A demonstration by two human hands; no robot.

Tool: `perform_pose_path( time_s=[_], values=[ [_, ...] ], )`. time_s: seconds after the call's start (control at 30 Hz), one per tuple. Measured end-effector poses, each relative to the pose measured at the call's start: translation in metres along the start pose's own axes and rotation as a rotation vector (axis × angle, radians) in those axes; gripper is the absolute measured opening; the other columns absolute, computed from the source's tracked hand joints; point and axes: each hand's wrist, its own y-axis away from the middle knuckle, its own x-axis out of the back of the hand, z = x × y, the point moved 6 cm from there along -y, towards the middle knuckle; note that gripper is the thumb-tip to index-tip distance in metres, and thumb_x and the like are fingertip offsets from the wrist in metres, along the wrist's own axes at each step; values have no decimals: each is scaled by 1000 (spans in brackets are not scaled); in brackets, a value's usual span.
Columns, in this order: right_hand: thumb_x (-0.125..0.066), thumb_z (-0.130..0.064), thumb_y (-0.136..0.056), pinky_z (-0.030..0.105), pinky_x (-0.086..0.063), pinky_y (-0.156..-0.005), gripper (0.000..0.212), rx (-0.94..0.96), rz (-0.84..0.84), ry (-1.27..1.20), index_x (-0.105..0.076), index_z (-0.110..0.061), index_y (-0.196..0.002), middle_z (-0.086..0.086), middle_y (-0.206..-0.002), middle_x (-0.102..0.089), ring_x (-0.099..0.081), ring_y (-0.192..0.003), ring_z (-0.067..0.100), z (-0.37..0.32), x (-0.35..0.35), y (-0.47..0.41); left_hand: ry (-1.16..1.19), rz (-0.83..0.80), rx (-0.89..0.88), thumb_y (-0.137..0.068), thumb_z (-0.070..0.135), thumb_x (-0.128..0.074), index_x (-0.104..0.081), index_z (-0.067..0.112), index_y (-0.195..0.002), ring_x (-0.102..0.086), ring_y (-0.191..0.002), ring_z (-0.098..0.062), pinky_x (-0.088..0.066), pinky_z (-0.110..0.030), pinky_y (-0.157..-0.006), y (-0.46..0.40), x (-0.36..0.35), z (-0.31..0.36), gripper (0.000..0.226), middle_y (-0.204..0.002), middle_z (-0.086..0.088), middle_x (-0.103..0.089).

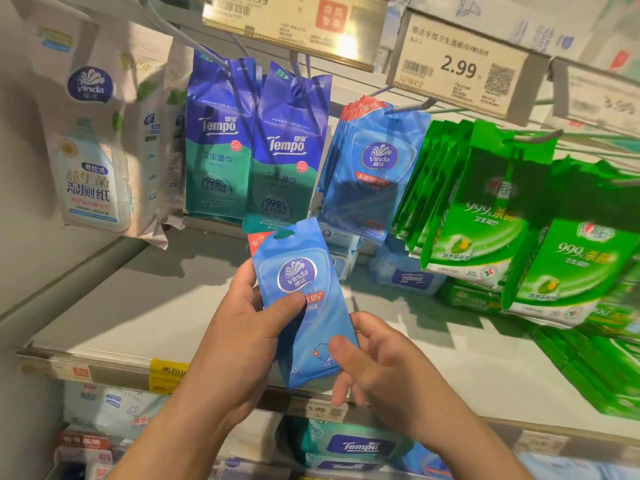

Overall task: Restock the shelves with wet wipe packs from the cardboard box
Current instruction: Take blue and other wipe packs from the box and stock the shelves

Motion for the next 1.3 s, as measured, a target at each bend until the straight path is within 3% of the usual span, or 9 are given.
perform_pose_path(
  time_s=[0.07, 0.13, 0.3, 0.57, 0.67, 0.87, 1.0, 1.17, 1.3],
  values=[
    [-58, -52, -87, 38, -41, -57, 16, 52, 48, -50, -64, -43, -98, 10, -82, -74, -59, -59, 41, -3, 2, 1, -57, -76, -75, -92, -4, -61, -60, 30, -133, -73, -104, -23, -59, -41, -84, -2, -6, 9, 54, -118, -4, -76],
    [-59, -40, -89, 32, -41, -54, 10, 107, 130, -134, -66, -41, -96, 8, -78, -73, -60, -52, 25, -10, 8, 2, -110, -163, -134, -94, 1, -61, -53, 30, -142, -71, -111, -23, -59, -41, -91, -4, -12, 16, 57, -123, -3, -74],
    [-57, -36, -93, 31, -44, -56, 18, 199, 319, -221, -64, -21, -100, 12, -67, -72, -56, -50, 18, -25, 27, 11, -263, -376, -152, -97, 15, -63, -51, 28, -146, -69, -116, -26, -57, -35, -93, 0, -27, 18, 52, -129, -4, -72],
    [-55, -28, -92, 23, -47, -52, 23, 390, 430, -359, -62, -9, -104, 13, -78, -76, -66, -54, 21, -60, 48, 24, -364, -425, -293, -102, 11, -59, -55, 20, -144, -67, -95, -5, -50, -18, -81, 1, -54, 41, 43, -120, 5, -74],
    [-54, -28, -92, 22, -49, -54, 24, 412, 461, -349, -61, -8, -103, 12, -76, -76, -66, -54, 17, -68, 54, 27, -407, -451, -362, -101, 16, -60, -54, 26, -146, -64, -92, -8, -49, -21, -82, -1, -64, 53, 46, -119, 5, -75],
    [-54, -28, -93, 27, -50, -50, 29, 407, 497, -382, -61, -3, -107, 16, -82, -76, -69, -57, 26, -76, 61, 20, -343, -458, -363, -99, 13, -57, -53, 18, -146, -64, -81, 2, -49, -12, -73, -8, -75, 61, 48, -108, 10, -76],
    [-56, -30, -92, 27, -50, -49, 28, 384, 491, -415, -63, -6, -105, 16, -85, -76, -69, -56, 26, -73, 60, 16, -381, -430, -374, -102, 13, -60, -57, 21, -145, -59, -72, -3, -49, -14, -68, -14, -72, 58, 44, -97, 8, -75],
    [-57, -32, -90, 28, -50, -49, 31, 332, 468, -447, -64, -8, -108, 14, -90, -77, -68, -56, 28, -63, 53, 11, -447, -377, -341, -95, 37, -60, -59, 39, -141, -60, -82, -33, -54, -30, -75, -20, -58, 42, 46, -108, -10, -75],
    [-55, -34, -90, 28, -47, -49, 30, 295, 464, -487, -65, -10, -106, 14, -82, -75, -64, -53, 28, -53, 47, 7, -437, -305, -304, -92, 41, -63, -69, 41, -128, -61, -71, -14, -56, -33, -77, -22, -49, 29, 37, -98, -17, -72]
  ],
)
